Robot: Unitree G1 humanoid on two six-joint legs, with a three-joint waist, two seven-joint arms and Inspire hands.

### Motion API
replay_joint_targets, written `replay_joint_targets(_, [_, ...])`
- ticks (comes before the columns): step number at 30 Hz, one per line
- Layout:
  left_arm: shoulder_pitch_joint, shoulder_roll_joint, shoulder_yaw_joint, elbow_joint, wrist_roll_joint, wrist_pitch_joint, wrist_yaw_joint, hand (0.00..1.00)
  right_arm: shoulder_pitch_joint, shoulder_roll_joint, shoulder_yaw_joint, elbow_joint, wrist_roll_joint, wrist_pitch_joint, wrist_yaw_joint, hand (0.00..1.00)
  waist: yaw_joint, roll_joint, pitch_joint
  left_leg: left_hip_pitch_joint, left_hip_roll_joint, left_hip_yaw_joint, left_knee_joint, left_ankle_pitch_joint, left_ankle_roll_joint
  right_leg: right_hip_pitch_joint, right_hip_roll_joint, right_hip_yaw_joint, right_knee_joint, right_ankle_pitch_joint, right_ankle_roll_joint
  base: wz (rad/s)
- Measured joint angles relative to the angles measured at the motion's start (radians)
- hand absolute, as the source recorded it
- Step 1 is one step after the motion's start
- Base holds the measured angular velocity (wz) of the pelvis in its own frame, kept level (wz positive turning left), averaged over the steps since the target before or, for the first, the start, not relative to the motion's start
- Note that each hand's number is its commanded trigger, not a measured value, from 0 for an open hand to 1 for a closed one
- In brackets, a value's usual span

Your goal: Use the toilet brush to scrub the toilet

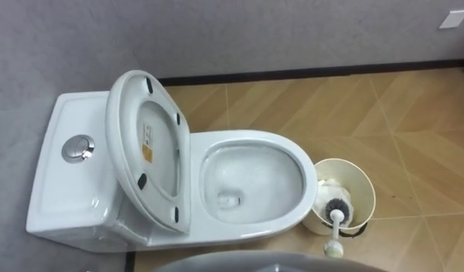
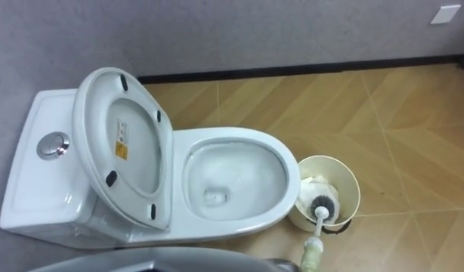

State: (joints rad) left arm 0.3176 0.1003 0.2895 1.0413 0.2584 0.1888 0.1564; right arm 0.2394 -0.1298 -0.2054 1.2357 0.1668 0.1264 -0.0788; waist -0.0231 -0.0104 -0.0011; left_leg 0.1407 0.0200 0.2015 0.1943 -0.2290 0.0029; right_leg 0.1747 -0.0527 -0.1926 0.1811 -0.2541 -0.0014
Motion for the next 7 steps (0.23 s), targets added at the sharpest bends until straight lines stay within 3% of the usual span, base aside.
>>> replay_joint_targets(7, [0.003, -0.001, -0.033, 0.004, 0.018, 0.025, -0.031, 0.00, -0.035, -0.006, 0.094, 0.052, -0.189, 0.052, 0.087, 0.00, 0.006, -0.009, 0.0009, 0.003, 0.000, -0.001, 0.001, 0.000, 0.000, 0.002, 0.000, 0.002, 0.004, 0.000, 0.000, 0.00])
